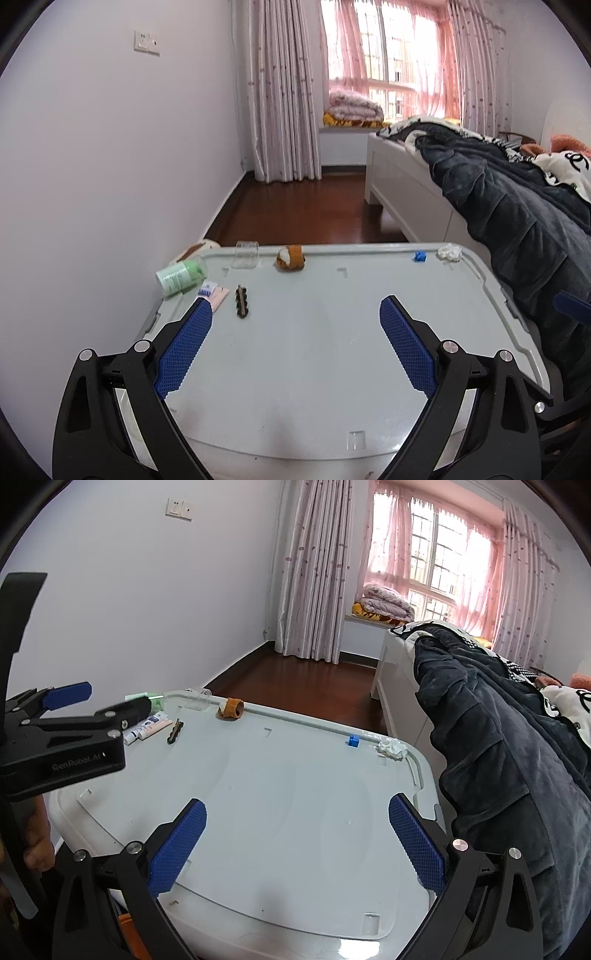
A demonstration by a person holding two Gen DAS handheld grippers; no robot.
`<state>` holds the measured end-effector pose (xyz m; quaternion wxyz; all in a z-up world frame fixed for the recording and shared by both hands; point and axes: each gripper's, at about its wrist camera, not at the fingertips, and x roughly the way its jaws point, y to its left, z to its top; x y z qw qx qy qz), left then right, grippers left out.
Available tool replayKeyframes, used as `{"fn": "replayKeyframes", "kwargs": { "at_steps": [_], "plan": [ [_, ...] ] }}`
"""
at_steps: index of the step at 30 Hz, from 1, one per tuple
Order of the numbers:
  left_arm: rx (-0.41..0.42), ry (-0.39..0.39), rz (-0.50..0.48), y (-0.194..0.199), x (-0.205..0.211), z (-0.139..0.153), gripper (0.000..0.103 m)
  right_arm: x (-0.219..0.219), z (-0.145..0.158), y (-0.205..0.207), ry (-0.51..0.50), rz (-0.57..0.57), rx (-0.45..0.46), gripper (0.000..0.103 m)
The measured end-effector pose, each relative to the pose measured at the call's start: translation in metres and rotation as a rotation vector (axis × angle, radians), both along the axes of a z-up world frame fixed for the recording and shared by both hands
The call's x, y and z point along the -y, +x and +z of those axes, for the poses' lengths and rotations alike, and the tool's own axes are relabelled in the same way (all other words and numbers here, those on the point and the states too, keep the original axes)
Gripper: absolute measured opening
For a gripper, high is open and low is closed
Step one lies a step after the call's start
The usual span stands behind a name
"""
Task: Collect trash
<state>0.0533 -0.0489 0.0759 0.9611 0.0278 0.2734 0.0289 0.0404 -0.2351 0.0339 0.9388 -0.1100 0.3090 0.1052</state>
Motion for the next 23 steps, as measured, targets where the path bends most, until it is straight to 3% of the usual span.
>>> {"fn": "replayKeyframes", "kwargs": {
  "at_steps": [9, 23],
  "plan": [
    [0.030, 0.023, 0.015, -0.0024, 0.0005, 0.0026, 0.090, -0.0015, -0.0005, -0.0013, -0.005, 0.002, -0.002, 0.098],
    [-0.007, 0.030, -0.002, 0.0012, 0.0037, -0.0025, 0.090, -0.0017, -0.0009, -0.0015, -0.006, 0.004, -0.004, 0.098]
  ]
}}
